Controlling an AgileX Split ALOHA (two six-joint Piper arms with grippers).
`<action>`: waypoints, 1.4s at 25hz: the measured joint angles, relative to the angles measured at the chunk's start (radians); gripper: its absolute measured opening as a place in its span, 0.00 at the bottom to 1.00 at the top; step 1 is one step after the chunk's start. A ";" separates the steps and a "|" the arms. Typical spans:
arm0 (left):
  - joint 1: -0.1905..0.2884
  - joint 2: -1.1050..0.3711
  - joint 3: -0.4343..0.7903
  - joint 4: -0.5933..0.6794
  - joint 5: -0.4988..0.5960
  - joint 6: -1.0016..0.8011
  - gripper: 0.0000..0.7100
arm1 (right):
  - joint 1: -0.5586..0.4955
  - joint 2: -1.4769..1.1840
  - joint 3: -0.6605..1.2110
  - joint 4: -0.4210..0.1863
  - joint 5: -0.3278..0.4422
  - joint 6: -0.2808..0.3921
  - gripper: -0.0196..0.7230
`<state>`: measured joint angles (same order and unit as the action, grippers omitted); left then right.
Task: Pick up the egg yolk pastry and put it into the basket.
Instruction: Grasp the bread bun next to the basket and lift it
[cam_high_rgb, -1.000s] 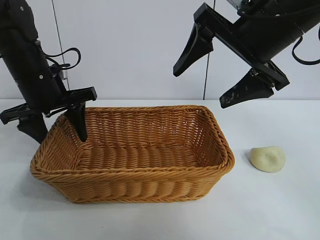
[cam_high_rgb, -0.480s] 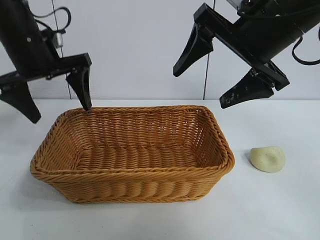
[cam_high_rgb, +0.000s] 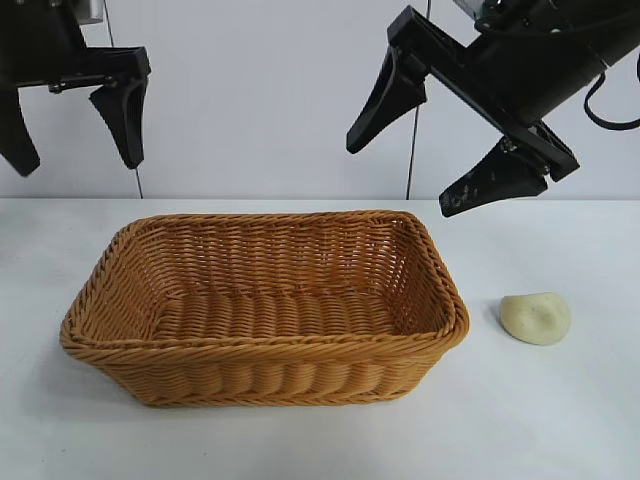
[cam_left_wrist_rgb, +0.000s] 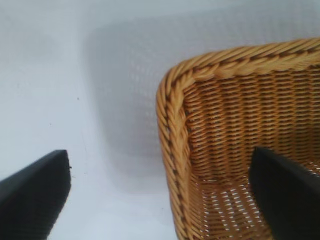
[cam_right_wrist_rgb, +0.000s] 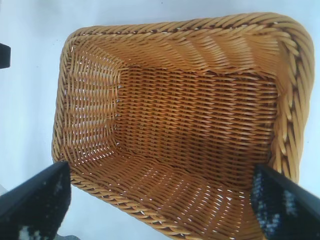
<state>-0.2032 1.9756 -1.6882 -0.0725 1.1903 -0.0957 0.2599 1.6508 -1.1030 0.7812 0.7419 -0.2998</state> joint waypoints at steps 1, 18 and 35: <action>0.015 0.000 0.000 0.017 0.001 0.000 0.98 | 0.000 0.000 0.000 0.000 0.000 0.000 0.96; 0.233 -0.001 0.000 0.098 0.019 0.033 0.98 | 0.000 0.000 0.000 0.001 -0.001 0.000 0.96; 0.233 -0.512 0.486 0.088 0.020 0.048 0.98 | 0.000 0.000 0.000 0.001 -0.001 0.000 0.96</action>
<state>0.0301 1.4633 -1.2017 0.0153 1.2101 -0.0477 0.2599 1.6508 -1.1030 0.7821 0.7410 -0.2998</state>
